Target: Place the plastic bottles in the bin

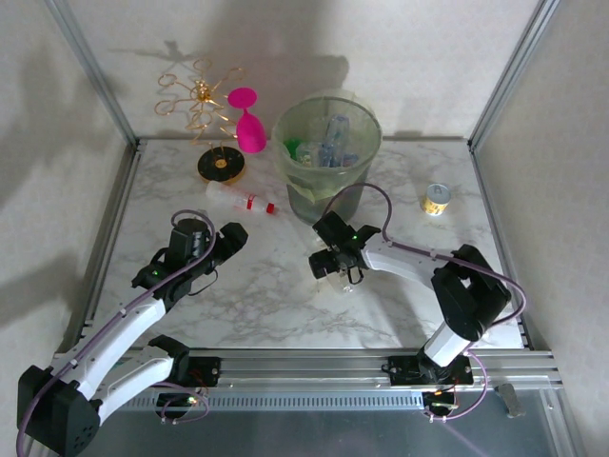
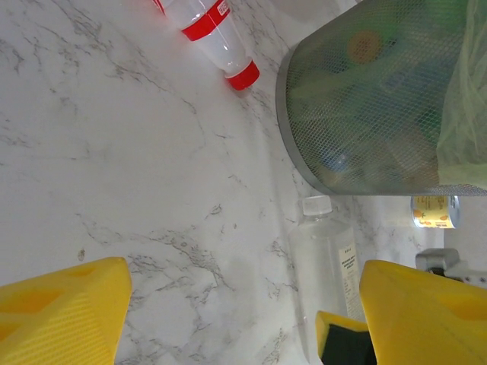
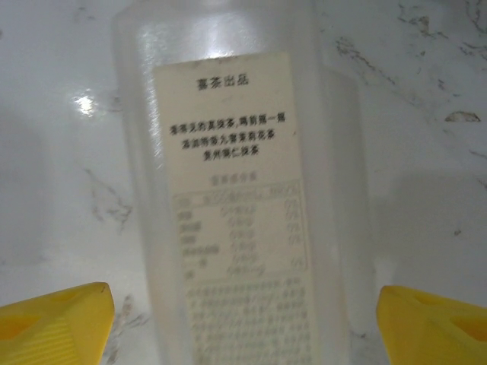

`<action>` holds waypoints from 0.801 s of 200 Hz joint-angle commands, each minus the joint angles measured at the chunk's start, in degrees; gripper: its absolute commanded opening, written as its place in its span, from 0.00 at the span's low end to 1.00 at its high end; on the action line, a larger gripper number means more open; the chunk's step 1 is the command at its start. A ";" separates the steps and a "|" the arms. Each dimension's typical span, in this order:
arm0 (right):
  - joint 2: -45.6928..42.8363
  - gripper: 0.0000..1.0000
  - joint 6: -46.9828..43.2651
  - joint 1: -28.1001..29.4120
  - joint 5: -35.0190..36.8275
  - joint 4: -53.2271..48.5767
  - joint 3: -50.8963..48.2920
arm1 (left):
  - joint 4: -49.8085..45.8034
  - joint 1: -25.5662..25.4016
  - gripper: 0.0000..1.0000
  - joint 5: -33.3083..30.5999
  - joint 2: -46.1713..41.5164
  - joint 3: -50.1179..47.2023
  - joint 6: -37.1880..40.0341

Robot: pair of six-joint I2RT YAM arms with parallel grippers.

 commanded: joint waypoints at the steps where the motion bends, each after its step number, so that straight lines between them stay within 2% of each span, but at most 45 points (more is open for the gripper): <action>1: 2.89 0.86 -1.77 -0.58 -0.78 2.82 -0.68 | 1.40 0.64 0.78 1.28 0.17 -0.50 1.41; 28: 4.29 0.79 -2.07 -0.82 -0.28 3.80 -0.90 | 1.56 0.73 0.78 1.44 0.21 -0.44 1.61; 68: 3.81 0.59 -1.90 -0.76 0.32 3.81 -1.56 | 1.61 0.72 0.78 1.53 0.45 -0.35 1.97; 95: 2.62 0.50 -1.56 -0.69 0.09 3.58 -2.09 | 1.60 0.73 0.78 1.77 0.46 0.00 1.97; 160: -2.51 0.42 -1.04 0.99 -0.32 1.26 -3.17 | -0.27 0.73 0.78 1.64 -0.59 2.15 2.35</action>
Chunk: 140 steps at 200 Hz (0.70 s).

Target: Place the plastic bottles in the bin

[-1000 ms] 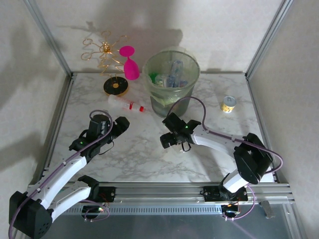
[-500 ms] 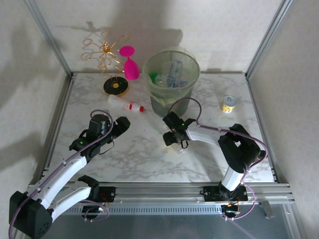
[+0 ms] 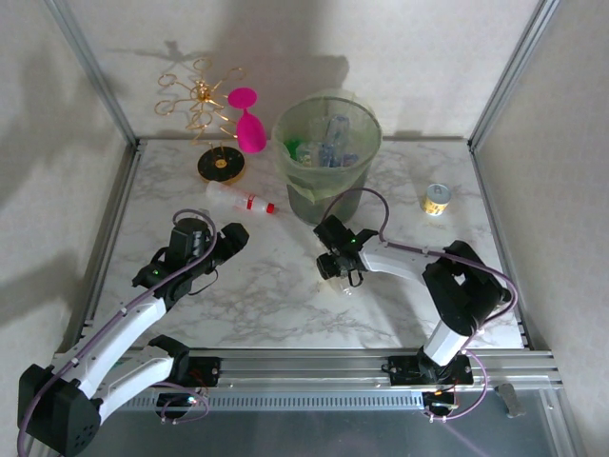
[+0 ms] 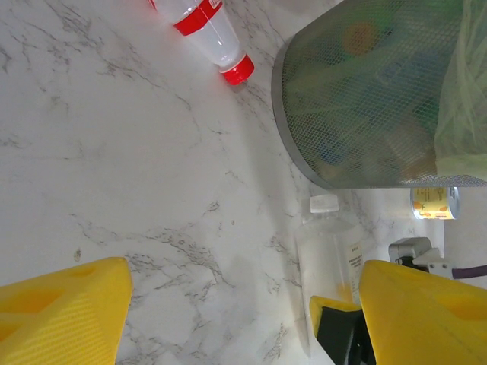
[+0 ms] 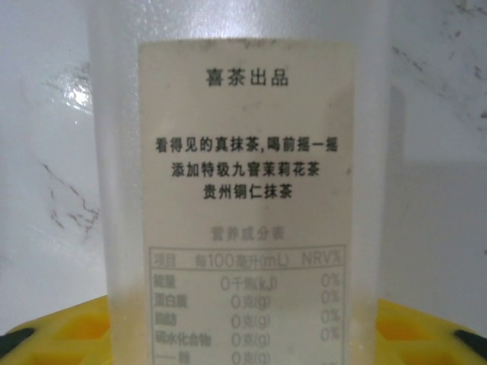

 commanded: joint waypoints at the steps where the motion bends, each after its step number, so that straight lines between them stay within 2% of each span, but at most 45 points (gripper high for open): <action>1: -3.57 0.42 0.70 1.27 -0.16 -1.80 -0.53 | -0.71 0.51 0.78 0.39 -1.03 2.15 1.07; 89: -14.02 0.42 -0.19 11.94 -3.91 -5.25 2.99 | -5.53 0.52 0.78 -0.44 -3.49 9.28 2.11; 140: -19.89 0.42 -2.84 15.86 -7.69 -5.35 7.82 | -9.25 0.51 0.78 -1.70 -4.84 16.75 4.12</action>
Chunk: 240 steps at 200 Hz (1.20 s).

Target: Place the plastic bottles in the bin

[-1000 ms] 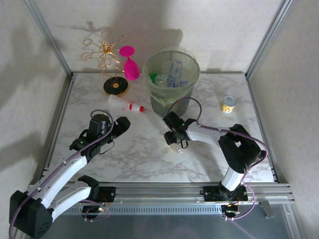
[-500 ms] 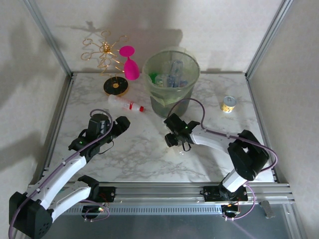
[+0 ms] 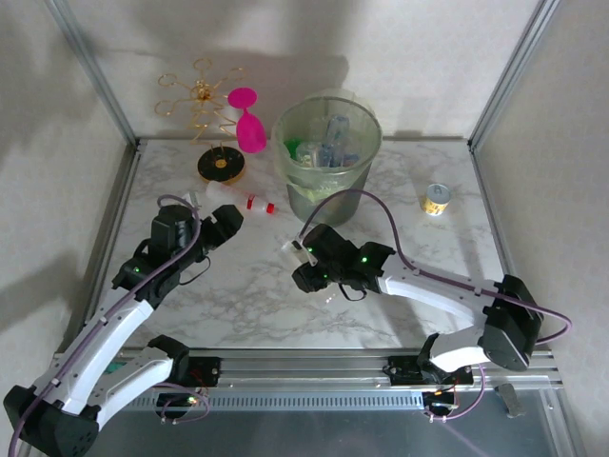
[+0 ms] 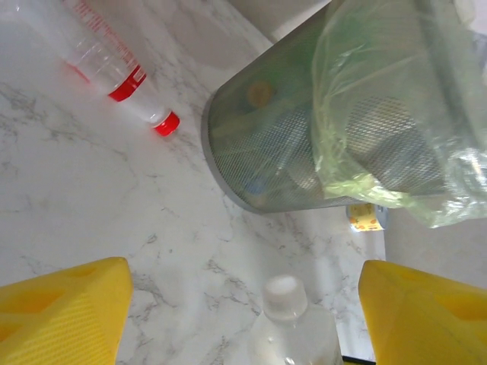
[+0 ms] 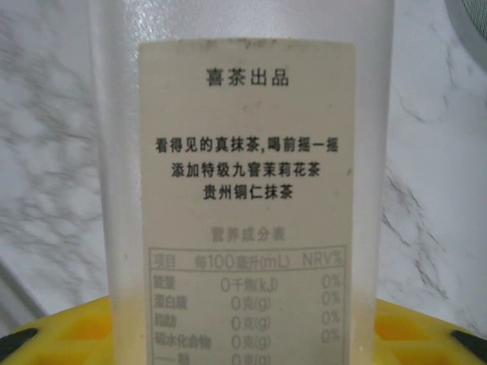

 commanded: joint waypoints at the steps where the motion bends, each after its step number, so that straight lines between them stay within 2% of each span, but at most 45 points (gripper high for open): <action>1: -3.28 0.42 -1.99 1.68 -2.43 -0.66 3.67 | -3.00 0.51 0.78 -1.58 -1.68 5.17 2.55; 37: -6.51 0.42 -3.52 1.97 -4.64 -0.37 8.96 | -4.44 0.47 0.77 -1.81 -1.63 11.60 5.24; 66: -6.94 0.42 -4.69 1.63 -3.81 -1.81 15.51 | -3.65 0.51 0.77 2.21 0.20 15.26 6.46; 113: -7.55 0.42 -5.18 -3.13 -5.94 -1.78 24.64 | -1.16 -0.93 0.76 6.31 3.55 19.79 7.40; 170: -8.40 0.42 -4.33 -14.66 -3.90 0.95 30.79 | 2.36 -9.86 0.75 4.65 10.29 17.43 7.89; 211: -1.47 0.39 -1.20 -27.80 -4.83 -2.80 39.16 | 4.80 -11.09 0.76 6.12 14.60 14.82 8.24; 240: 6.02 0.39 0.81 -32.49 -4.59 -5.71 46.44 | 5.21 -11.09 0.76 5.07 15.43 14.72 9.49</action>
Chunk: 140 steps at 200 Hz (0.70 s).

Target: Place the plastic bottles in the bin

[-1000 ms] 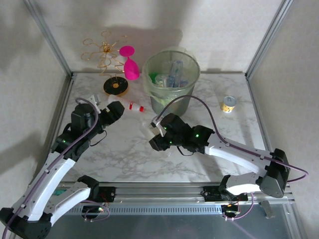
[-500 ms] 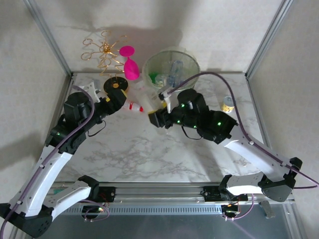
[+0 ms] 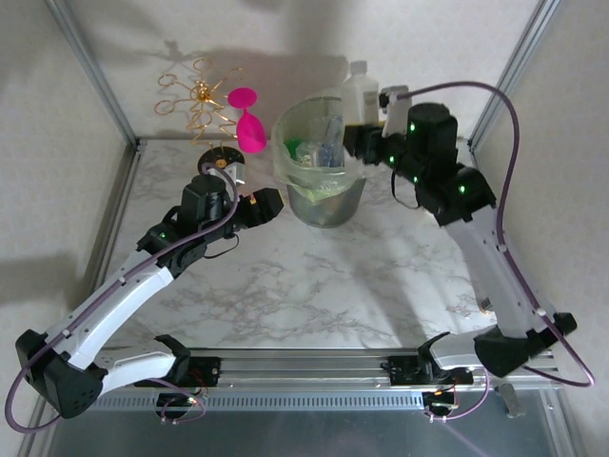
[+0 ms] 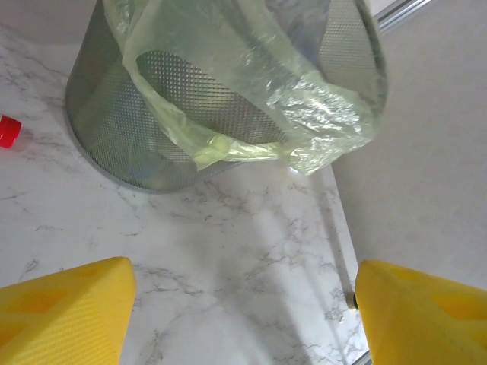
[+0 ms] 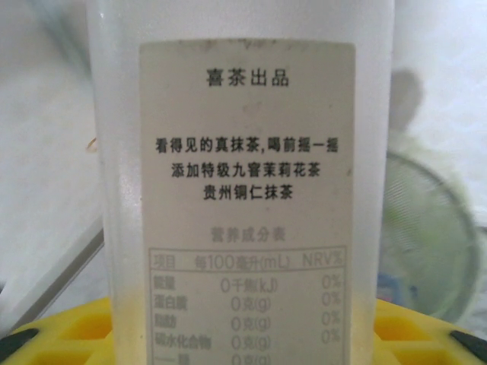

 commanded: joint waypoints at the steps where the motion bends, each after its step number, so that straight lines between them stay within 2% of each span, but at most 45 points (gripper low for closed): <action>1: 5.48 0.39 2.55 -2.59 0.25 -3.04 5.21 | 2.49 -0.40 0.76 -0.09 -0.19 -0.16 2.06; 20: 10.48 0.39 3.73 -4.01 3.38 -5.15 10.24 | 1.99 -0.40 0.76 -0.91 0.17 0.24 2.98; 78: 23.69 0.41 8.50 -5.92 3.26 -8.84 20.16 | 1.50 0.73 0.77 -0.63 0.18 -0.29 4.18; 115: 24.06 0.42 9.33 -5.20 -0.81 -5.16 15.65 | 0.91 1.96 0.77 -0.69 -0.74 -0.84 4.62; 131: 24.11 0.43 7.00 -2.86 1.44 -4.88 15.33 | 0.69 2.62 0.77 -1.18 -1.31 -1.02 4.62; 140: 25.12 0.43 6.11 -2.13 0.29 -5.79 16.39 | 0.61 2.94 0.77 -1.59 -1.62 -1.02 4.53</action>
